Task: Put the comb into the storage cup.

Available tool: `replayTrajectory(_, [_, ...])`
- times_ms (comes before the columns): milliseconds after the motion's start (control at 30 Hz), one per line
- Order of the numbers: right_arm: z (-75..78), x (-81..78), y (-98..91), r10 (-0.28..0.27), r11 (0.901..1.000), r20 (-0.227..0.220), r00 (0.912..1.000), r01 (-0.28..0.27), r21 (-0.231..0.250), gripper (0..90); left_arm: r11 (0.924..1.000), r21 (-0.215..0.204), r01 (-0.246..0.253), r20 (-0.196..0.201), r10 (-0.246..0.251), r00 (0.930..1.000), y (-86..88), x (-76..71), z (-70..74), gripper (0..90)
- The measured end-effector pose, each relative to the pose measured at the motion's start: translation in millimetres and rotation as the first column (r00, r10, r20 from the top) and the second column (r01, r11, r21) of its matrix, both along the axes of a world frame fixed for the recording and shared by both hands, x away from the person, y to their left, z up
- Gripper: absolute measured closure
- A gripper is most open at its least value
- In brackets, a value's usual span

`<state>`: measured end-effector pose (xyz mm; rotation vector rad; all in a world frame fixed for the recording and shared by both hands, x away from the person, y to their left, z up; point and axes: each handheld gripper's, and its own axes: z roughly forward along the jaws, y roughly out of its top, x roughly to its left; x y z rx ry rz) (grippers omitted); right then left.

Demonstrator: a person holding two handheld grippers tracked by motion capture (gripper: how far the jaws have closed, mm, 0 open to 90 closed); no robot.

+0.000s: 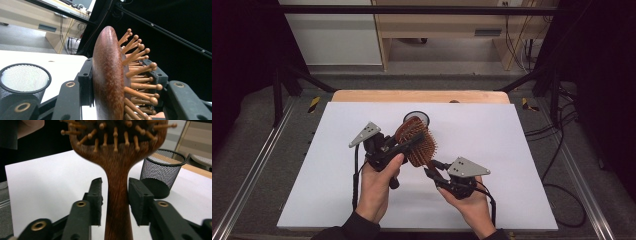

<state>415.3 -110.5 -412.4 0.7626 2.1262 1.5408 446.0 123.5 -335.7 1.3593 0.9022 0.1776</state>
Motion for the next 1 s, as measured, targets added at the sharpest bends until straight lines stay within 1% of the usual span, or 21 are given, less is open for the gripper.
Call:
replayTrajectory(100, [-0.9, 0.0, -0.1, 0.004, 1.0000, -0.008, 1.0000, -0.004, 0.001, 56.4, 0.9999, 0.002, -0.015, 0.014, 0.015, 0.9998, 3.9, 0.4, 2.5, 50.9])
replayTrajectory(267, [0.7, -0.4, -2.8, -0.003, 0.9998, -0.015, 0.9999, 0.003, 0.021, 49.7, 0.9989, 0.025, -0.041, 0.040, 0.040, 0.9984, 10.8, -0.1, 5.6, 50.9])
replayTrajectory(300, [1.0, -0.2, -3.9, -0.006, 0.9997, -0.014, 0.9999, 0.007, 0.024, 48.1, 0.9983, 0.033, -0.049, 0.051, 0.048, 0.9976, 12.4, -0.4, 6.2, 50.9])
replayTrajectory(467, [1.6, 2.0, -12.5, -0.042, 0.9982, -0.023, 0.9989, 0.043, 0.042, 39.5, 0.9963, 0.050, -0.071, 0.073, 0.067, 0.9951, 17.7, -1.1, 9.2, 50.8])
replayTrajectory(533, [1.3, 3.8, -16.9, -0.057, 0.9966, -0.031, 0.9979, 0.059, 0.057, 35.9, 0.9953, 0.057, -0.078, 0.080, 0.073, 0.9941, 20.0, -0.9, 10.9, 50.8])
replayTrajectory(633, [-0.1, 7.2, -23.0, -0.094, 0.9927, -0.039, 0.9948, 0.097, 0.073, 28.4, 0.9948, 0.061, -0.082, 0.086, 0.076, 0.9934, 22.2, -0.6, 12.8, 50.8])
replayTrajectory(700, [-2.1, 10.1, -26.5, -0.119, 0.9901, -0.054, 0.9914, 0.123, 0.068, 23.7, 0.9946, 0.061, -0.084, 0.091, 0.078, 0.9927, 23.2, -1.0, 14.1, 50.8])
replayTrajectory(767, [-4.7, 12.2, -29.9, -0.145, 0.9870, -0.040, 0.9886, 0.148, 0.064, 21.0, 0.9942, 0.065, -0.085, 0.102, 0.079, 0.9917, 23.8, -1.3, 15.2, 50.8])
replayTrajectory(833, [-7.0, 13.2, -33.0, -0.168, 0.9828, -0.025, 0.9854, 0.170, 0.073, 20.1, 0.9939, 0.070, -0.085, 0.106, 0.077, 0.9913, 24.0, -1.6, 16.4, 50.9])
replayTrajectory(933, [-8.1, 14.1, -37.7, -0.156, 0.9836, -0.035, 0.9871, 0.159, 0.085, 17.1, 0.9939, 0.070, -0.085, 0.108, 0.077, 0.9911, 24.2, -1.4, 17.8, 50.9])
replayTrajectory(1000, [-8.3, 14.3, -40.3, -0.157, 0.9842, -0.031, 0.9871, 0.159, 0.079, 15.6, 0.9936, 0.070, -0.088, 0.111, 0.080, 0.9906, 24.8, -1.1, 19.6, 50.9])
